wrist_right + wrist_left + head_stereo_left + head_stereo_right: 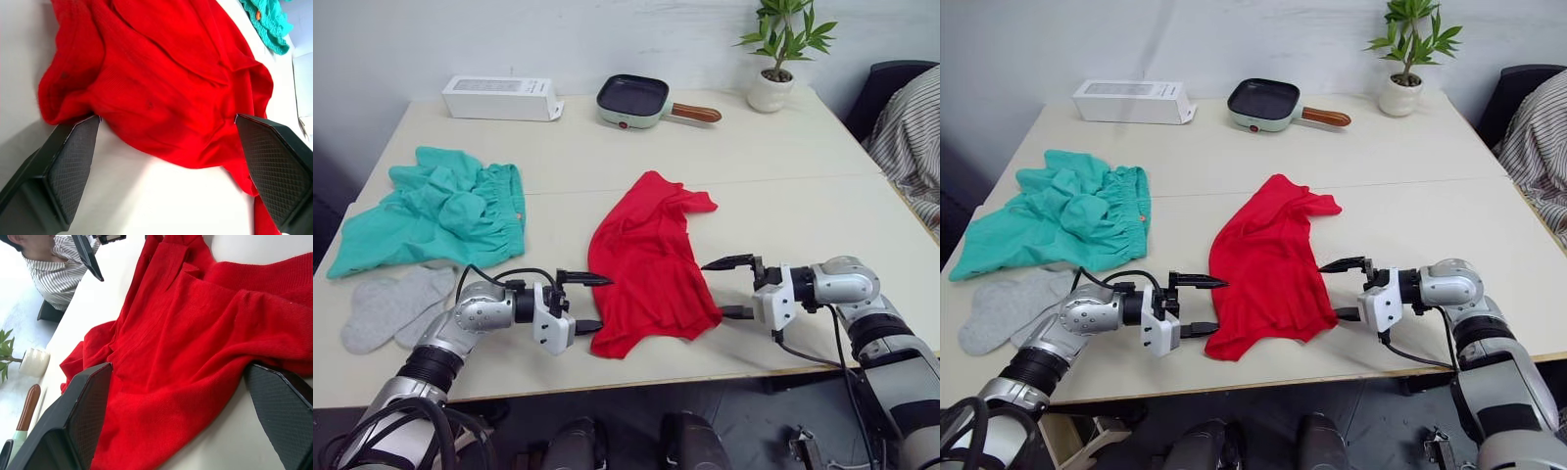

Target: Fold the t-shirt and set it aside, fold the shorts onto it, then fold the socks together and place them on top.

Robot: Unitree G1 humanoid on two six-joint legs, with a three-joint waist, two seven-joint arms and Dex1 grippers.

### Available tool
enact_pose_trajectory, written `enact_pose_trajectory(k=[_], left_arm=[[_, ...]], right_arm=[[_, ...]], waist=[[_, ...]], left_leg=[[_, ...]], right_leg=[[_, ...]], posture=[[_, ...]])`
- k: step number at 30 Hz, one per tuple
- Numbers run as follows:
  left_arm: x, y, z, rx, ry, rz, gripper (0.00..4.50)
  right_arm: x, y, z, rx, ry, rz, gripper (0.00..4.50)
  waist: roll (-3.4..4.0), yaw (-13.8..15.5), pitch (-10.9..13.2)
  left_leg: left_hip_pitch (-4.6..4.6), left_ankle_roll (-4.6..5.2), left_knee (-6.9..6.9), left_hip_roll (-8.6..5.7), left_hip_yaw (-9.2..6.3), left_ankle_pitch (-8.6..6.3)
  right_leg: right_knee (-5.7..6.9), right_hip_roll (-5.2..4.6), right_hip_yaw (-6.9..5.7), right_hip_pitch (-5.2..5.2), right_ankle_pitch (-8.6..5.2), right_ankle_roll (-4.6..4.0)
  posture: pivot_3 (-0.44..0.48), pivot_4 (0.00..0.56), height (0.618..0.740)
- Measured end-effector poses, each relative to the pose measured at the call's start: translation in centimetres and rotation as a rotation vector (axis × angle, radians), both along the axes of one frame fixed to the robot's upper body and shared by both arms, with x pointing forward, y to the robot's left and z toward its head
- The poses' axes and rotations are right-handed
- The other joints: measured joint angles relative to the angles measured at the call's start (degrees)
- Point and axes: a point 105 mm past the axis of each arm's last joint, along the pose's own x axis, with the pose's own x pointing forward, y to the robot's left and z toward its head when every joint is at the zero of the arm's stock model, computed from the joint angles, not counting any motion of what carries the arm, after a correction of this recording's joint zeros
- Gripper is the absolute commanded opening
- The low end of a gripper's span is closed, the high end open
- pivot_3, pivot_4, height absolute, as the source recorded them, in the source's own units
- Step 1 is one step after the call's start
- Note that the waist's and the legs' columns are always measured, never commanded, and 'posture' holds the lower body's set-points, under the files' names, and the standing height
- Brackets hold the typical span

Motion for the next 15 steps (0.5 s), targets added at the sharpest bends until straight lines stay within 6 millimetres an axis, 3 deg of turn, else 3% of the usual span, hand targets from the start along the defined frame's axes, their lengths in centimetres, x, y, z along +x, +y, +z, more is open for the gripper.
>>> enact_pose_trajectory(k=[8, 10, 15], left_arm=[[0.2, -0.6, -0.2, -0.008, 0.019, 0.005, 4.46], [0.3, -0.7, -0.2, -0.001, 0.018, -0.002, 4.06], [0.1, -1.1, -1.0, 0.033, 0.035, -0.027, 2.51]], right_arm=[[-0.5, 2.5, -0.6, 0.043, 0.020, 0.071, 4.50], [-0.6, 2.8, -0.7, 0.045, 0.022, 0.082, 4.50], [-1.1, 2.9, -1.5, 0.035, 0.056, 0.089, 2.77]], waist=[[-0.05, 0.0, -0.1], [-0.05, 0.1, -0.2], [-0.05, 0.2, -0.2]], left_leg=[[0.05, -0.03, 0.01, 0.04, -0.03, 0.01], [0.11, -0.03, 0.00, 0.04, -0.05, 0.01], [0.19, -0.04, -0.01, 0.03, -0.07, -0.01]], right_leg=[[0.01, 0.03, -0.03, 0.05, -0.02, -0.03], [0.00, 0.03, -0.04, 0.04, -0.02, -0.03], [-0.05, 0.01, -0.05, -0.03, -0.02, -0.04]], posture=[[0.000, 0.150, 0.740], [0.000, 0.150, 0.740], [0.000, 0.150, 0.740]])
